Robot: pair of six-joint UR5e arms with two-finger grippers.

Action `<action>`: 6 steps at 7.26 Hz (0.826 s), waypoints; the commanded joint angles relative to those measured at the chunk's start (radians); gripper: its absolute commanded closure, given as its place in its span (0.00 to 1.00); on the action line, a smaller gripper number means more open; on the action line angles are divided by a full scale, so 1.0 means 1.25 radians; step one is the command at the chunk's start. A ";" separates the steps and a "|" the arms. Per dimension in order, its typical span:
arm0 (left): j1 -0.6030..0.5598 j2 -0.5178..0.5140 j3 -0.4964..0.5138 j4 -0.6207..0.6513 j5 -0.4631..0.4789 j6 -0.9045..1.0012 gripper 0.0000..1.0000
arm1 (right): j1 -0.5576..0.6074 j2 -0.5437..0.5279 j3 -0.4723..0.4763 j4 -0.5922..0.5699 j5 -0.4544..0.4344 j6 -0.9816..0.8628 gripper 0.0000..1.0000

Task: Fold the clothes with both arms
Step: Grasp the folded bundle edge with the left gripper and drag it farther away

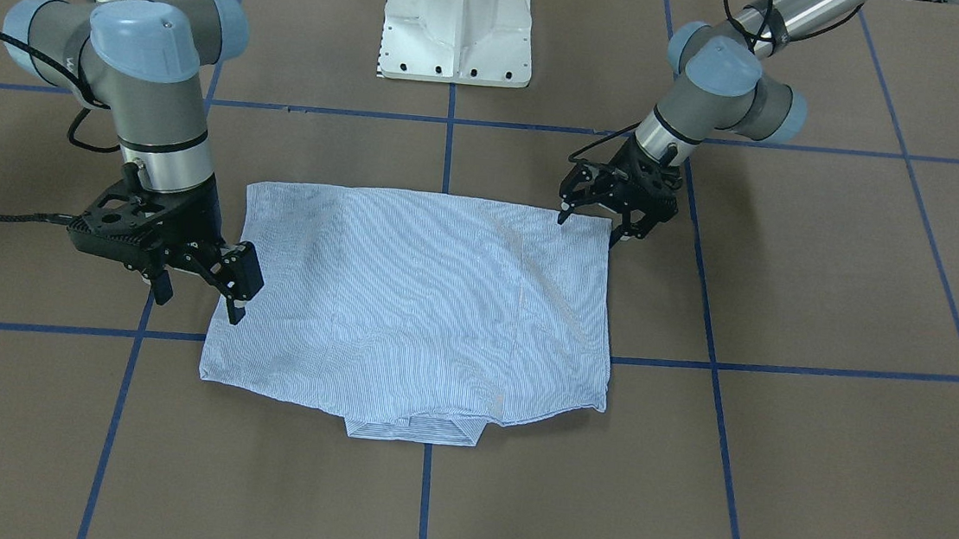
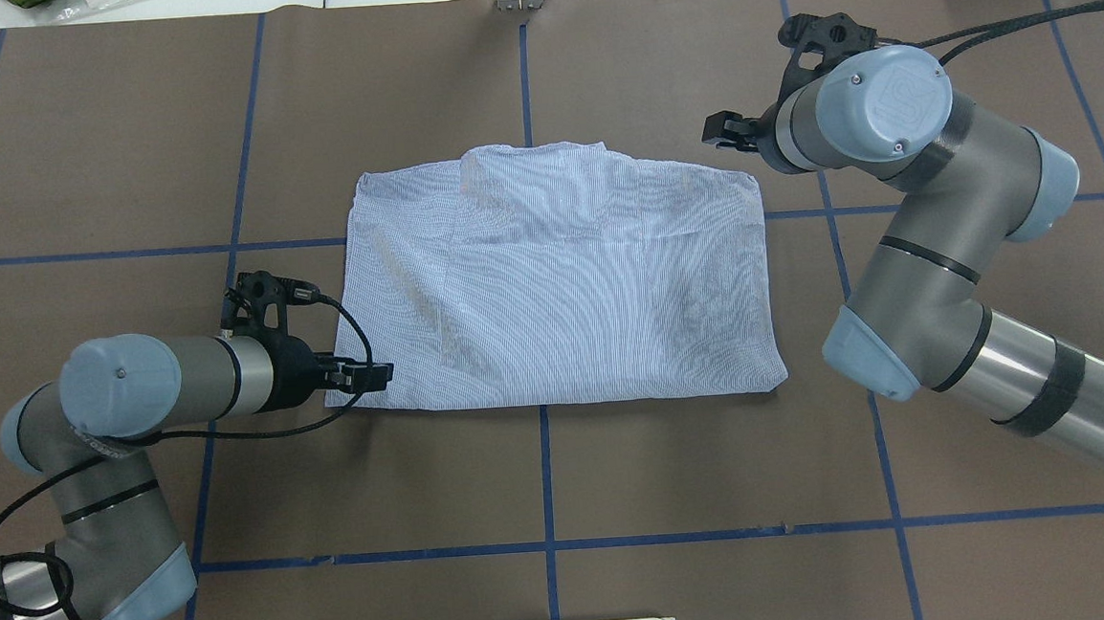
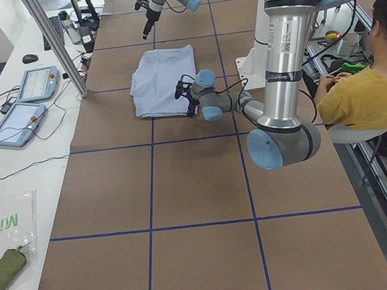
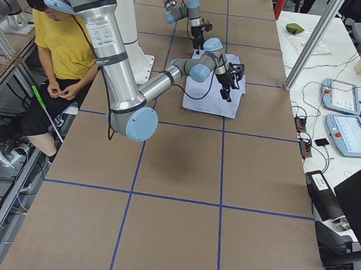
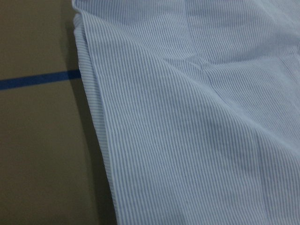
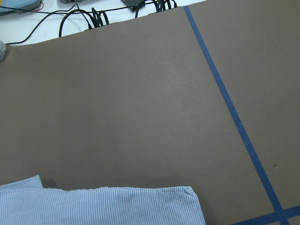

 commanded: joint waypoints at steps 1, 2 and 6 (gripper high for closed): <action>0.013 0.009 -0.008 0.001 0.008 -0.014 0.85 | -0.001 0.001 0.000 0.000 0.000 0.000 0.00; 0.013 0.023 -0.025 0.000 0.009 -0.014 1.00 | -0.002 0.001 0.001 0.000 0.000 0.001 0.00; -0.001 0.073 -0.084 0.008 0.003 -0.001 1.00 | -0.004 0.001 0.000 0.000 -0.001 0.003 0.00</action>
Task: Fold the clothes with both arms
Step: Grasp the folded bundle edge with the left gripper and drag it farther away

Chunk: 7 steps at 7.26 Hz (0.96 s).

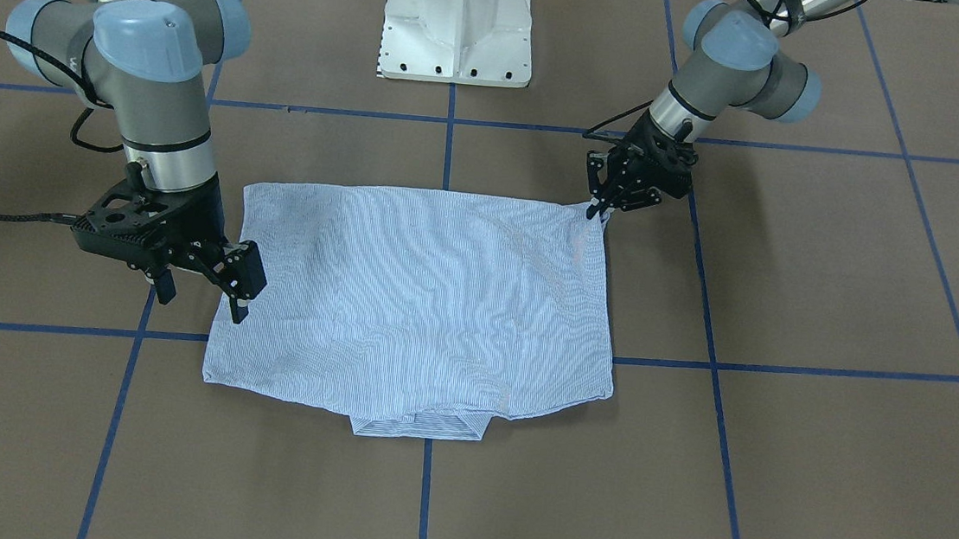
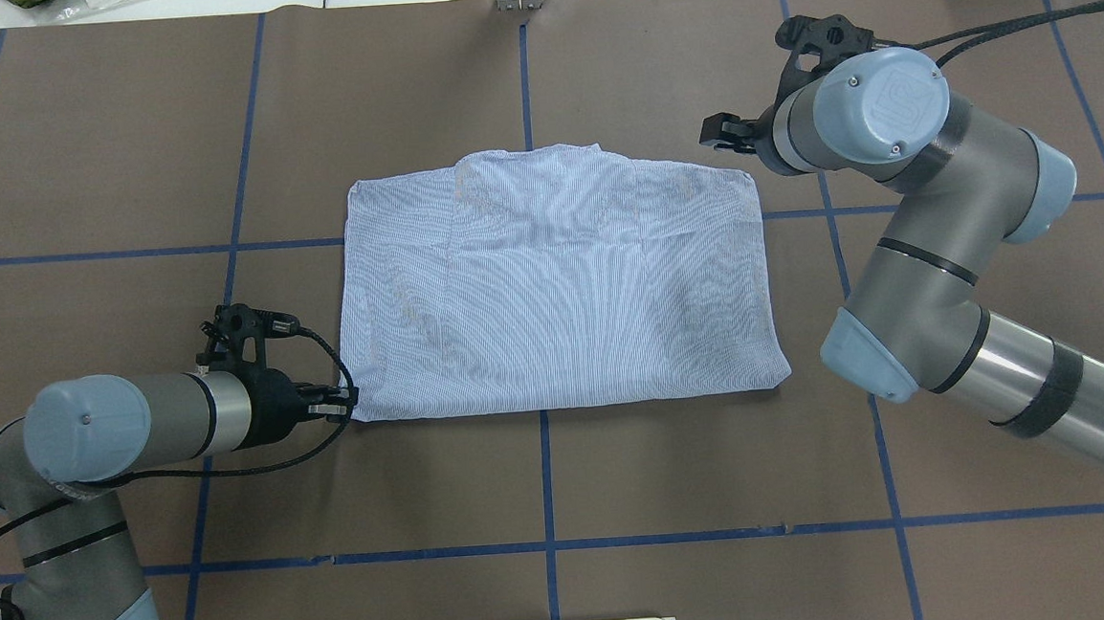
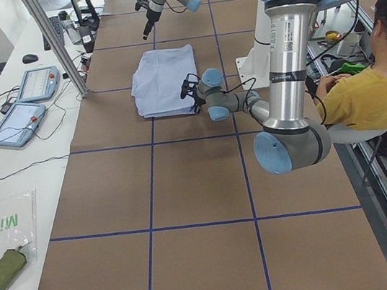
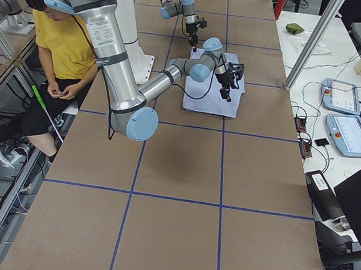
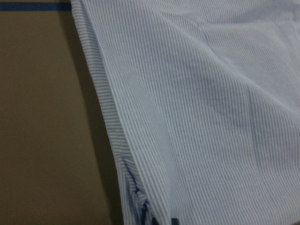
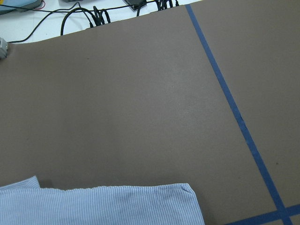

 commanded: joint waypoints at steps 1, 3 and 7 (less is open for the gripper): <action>-0.040 0.005 0.001 0.005 0.000 0.049 1.00 | -0.004 0.000 0.001 0.000 -0.001 0.006 0.00; -0.162 -0.010 0.049 0.040 0.000 0.179 1.00 | -0.012 0.004 0.002 0.000 -0.002 0.014 0.00; -0.322 -0.380 0.433 0.124 0.030 0.248 1.00 | -0.049 0.010 0.035 -0.006 -0.008 0.068 0.00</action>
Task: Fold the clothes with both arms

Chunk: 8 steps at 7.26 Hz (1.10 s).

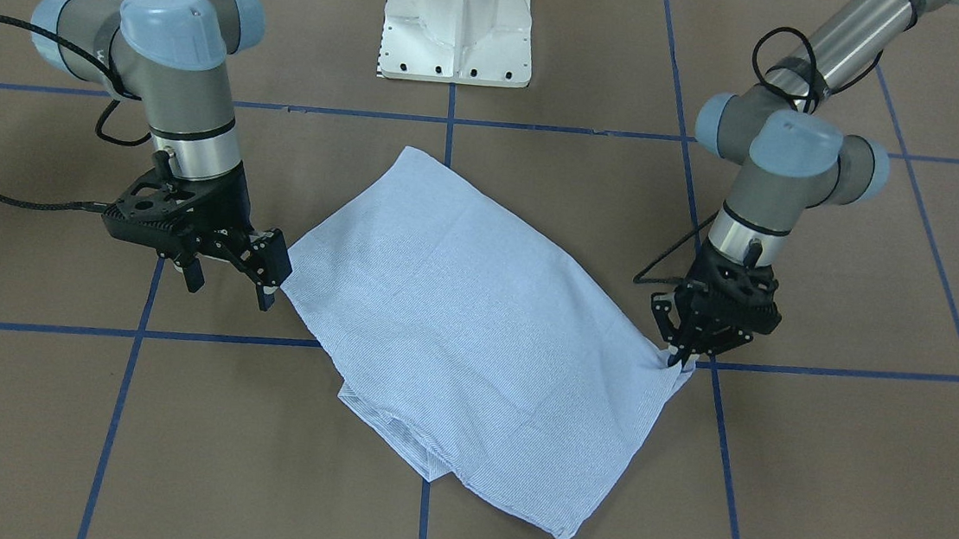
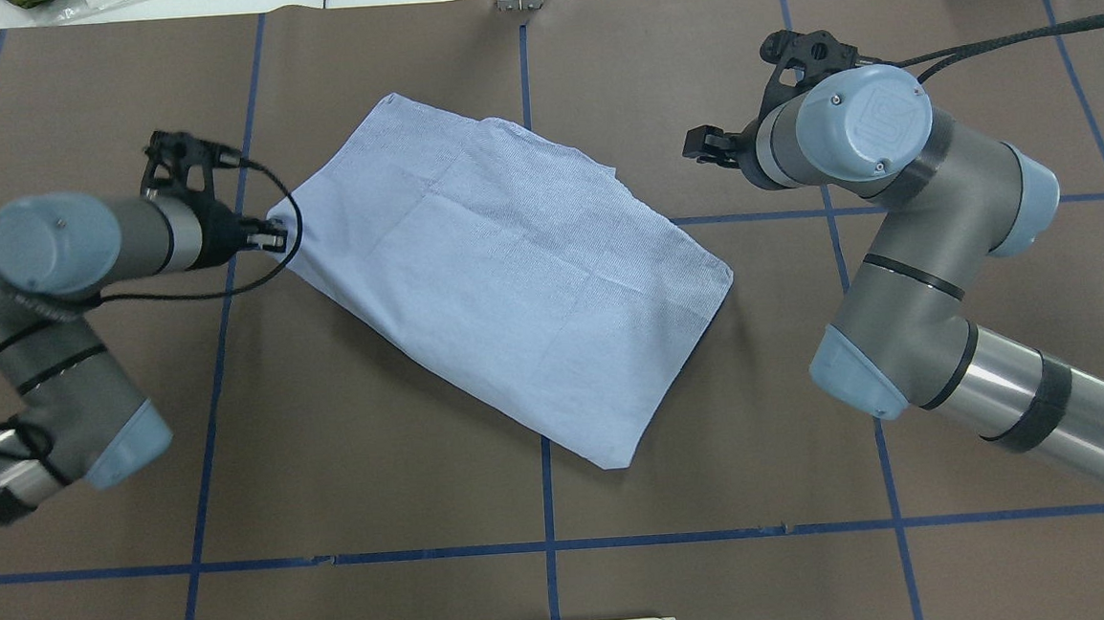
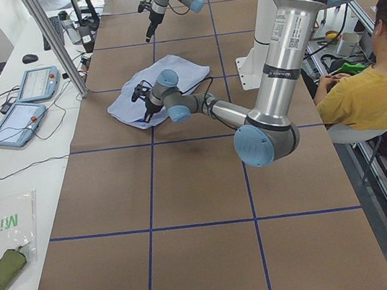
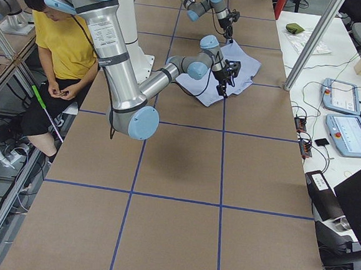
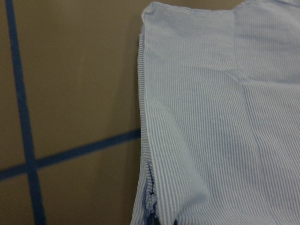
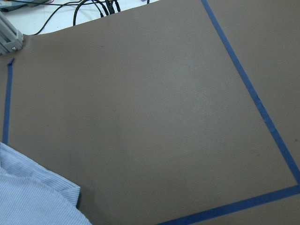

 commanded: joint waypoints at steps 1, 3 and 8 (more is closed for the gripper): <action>-0.044 -0.222 0.276 -0.002 0.091 -0.001 1.00 | -0.025 0.004 0.027 -0.007 -0.005 0.032 0.00; -0.070 -0.371 0.471 -0.076 0.102 -0.028 1.00 | -0.054 0.003 0.061 -0.011 -0.014 0.049 0.00; -0.096 -0.183 0.222 -0.101 -0.121 0.052 0.00 | -0.144 0.094 0.056 -0.194 -0.021 0.287 0.00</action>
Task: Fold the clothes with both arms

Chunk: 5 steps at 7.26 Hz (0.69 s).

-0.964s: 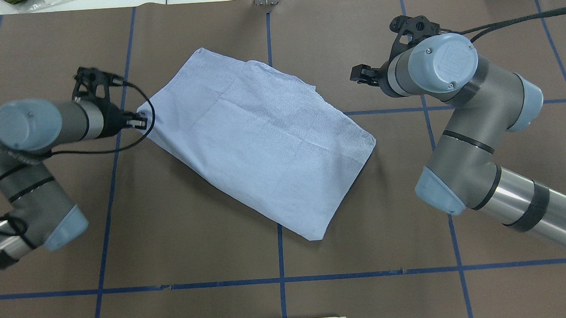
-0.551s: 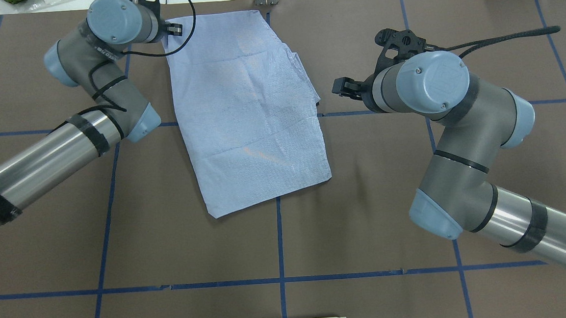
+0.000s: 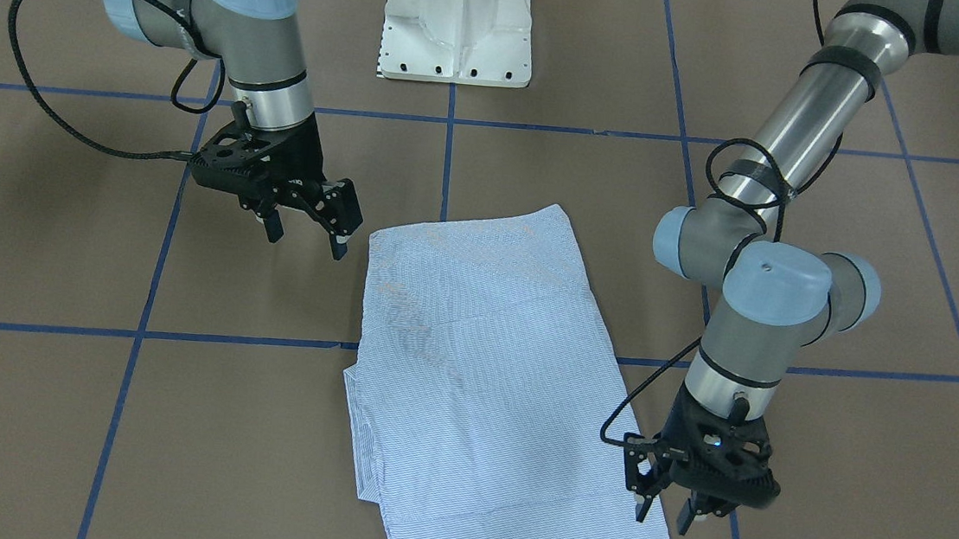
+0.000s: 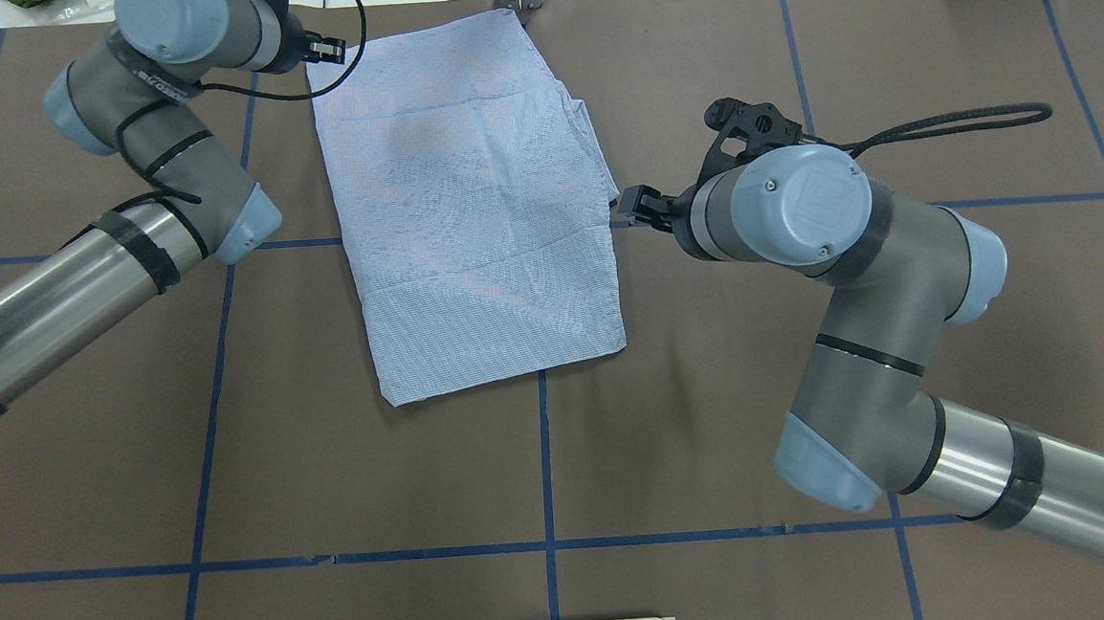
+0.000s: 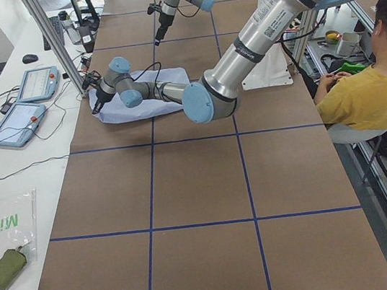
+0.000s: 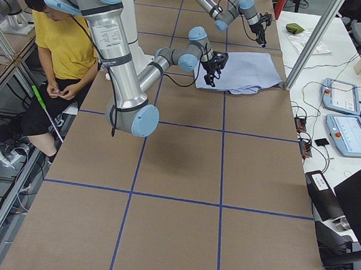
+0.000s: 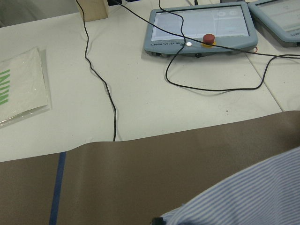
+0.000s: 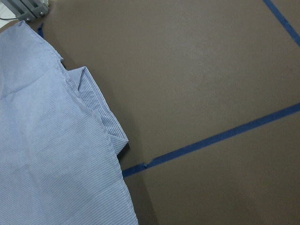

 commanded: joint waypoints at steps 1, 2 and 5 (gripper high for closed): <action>-0.001 0.076 -0.105 -0.005 -0.059 0.003 0.00 | -0.066 0.080 -0.019 -0.136 -0.001 0.193 0.00; 0.005 0.080 -0.108 -0.008 -0.061 -0.005 0.00 | -0.087 0.098 -0.049 -0.137 -0.003 0.252 0.01; 0.009 0.090 -0.114 -0.009 -0.059 -0.006 0.00 | -0.129 0.146 -0.155 -0.132 -0.072 0.316 0.06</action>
